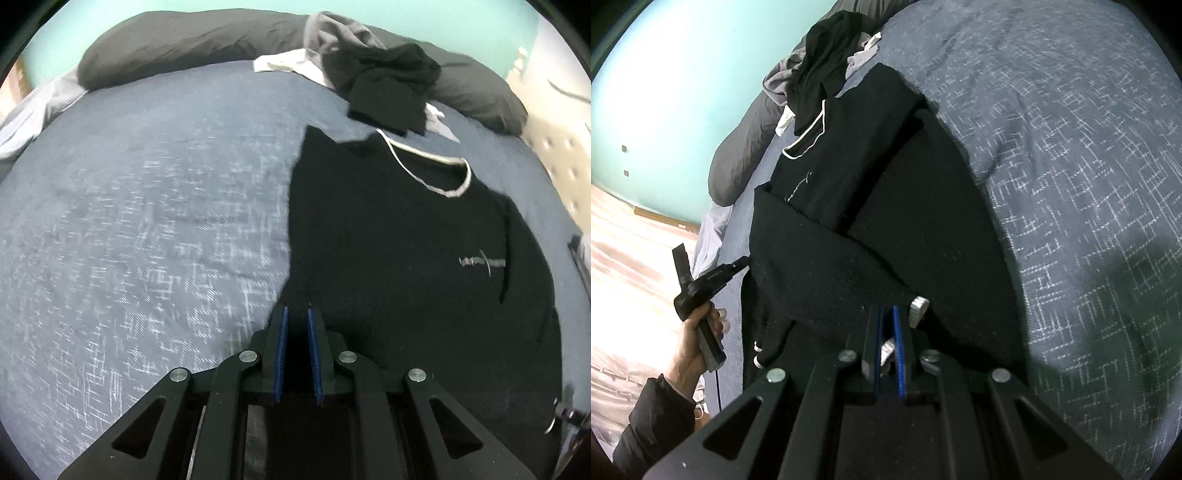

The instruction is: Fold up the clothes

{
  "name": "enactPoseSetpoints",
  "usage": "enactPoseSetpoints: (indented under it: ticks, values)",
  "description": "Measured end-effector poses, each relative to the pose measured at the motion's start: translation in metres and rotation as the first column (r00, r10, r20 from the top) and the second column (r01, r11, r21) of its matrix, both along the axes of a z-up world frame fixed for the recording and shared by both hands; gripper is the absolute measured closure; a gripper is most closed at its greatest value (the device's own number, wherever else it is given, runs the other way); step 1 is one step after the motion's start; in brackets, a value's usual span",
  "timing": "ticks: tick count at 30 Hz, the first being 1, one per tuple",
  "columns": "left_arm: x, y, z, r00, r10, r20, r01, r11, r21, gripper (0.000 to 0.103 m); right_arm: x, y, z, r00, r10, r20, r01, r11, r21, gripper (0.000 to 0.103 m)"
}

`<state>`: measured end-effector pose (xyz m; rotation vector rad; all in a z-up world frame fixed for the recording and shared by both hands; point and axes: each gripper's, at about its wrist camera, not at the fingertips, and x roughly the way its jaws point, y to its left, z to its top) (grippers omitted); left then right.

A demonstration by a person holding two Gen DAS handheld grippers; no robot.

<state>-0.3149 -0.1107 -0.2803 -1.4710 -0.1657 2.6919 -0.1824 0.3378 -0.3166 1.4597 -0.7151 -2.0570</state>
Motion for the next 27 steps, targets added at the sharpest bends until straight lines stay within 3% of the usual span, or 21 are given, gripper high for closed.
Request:
enactPoseSetpoints:
  ticks: [5,15,22,27]
  values:
    - [-0.007,-0.002,-0.017,0.998,-0.001,0.063,0.003,0.999,-0.037,0.090,-0.001,0.002,0.001,1.000,-0.004,0.001,0.004,1.000,-0.004,0.096]
    - [0.027,-0.016,-0.002,0.999,0.035,-0.024,-0.035,0.999,0.010,0.090,-0.003,-0.001,0.003,1.000,-0.005,-0.008,0.004,1.000,-0.025,0.096]
    - [0.064,-0.028,-0.003,0.994,0.099,-0.052,-0.093,0.990,0.102,0.090,-0.004,-0.007,0.022,0.996,-0.005,-0.092,0.001,0.999,-0.046,0.096]
    - [0.088,-0.027,-0.011,0.993,0.098,-0.064,-0.089,0.987,0.130,0.090,-0.004,-0.014,0.027,0.992,0.000,-0.127,-0.002,1.000,-0.014,0.078]
